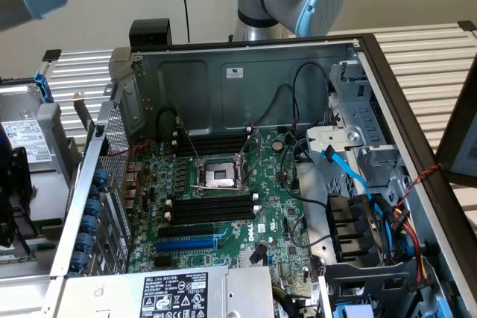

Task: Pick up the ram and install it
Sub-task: 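Pick up the ram and move it above insertion slot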

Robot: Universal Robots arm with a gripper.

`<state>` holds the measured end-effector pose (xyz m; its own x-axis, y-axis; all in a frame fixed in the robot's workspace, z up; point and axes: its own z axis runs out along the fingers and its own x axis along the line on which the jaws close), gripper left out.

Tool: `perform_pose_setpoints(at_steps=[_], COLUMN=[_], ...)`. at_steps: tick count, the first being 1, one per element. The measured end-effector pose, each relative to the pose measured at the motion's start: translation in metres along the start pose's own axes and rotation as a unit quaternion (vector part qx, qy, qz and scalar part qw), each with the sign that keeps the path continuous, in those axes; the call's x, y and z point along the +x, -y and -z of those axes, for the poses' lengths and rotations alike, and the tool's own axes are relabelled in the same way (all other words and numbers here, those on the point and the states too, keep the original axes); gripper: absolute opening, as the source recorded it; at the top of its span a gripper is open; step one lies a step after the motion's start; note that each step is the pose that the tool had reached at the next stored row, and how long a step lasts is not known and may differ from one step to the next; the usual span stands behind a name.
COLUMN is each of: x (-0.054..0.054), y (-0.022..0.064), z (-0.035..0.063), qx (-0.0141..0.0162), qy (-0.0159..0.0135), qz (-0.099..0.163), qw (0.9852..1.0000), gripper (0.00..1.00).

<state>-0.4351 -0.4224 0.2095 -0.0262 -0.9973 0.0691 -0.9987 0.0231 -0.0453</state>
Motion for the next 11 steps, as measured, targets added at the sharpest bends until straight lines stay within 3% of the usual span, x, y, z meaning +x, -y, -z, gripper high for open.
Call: perform_pose_setpoints(at_steps=[11], x=[-0.0019], y=[-0.0068], z=[-0.0088], qx=[-0.0005], qy=[0.0014], qz=[0.0], qw=[1.0], gripper=[0.35])
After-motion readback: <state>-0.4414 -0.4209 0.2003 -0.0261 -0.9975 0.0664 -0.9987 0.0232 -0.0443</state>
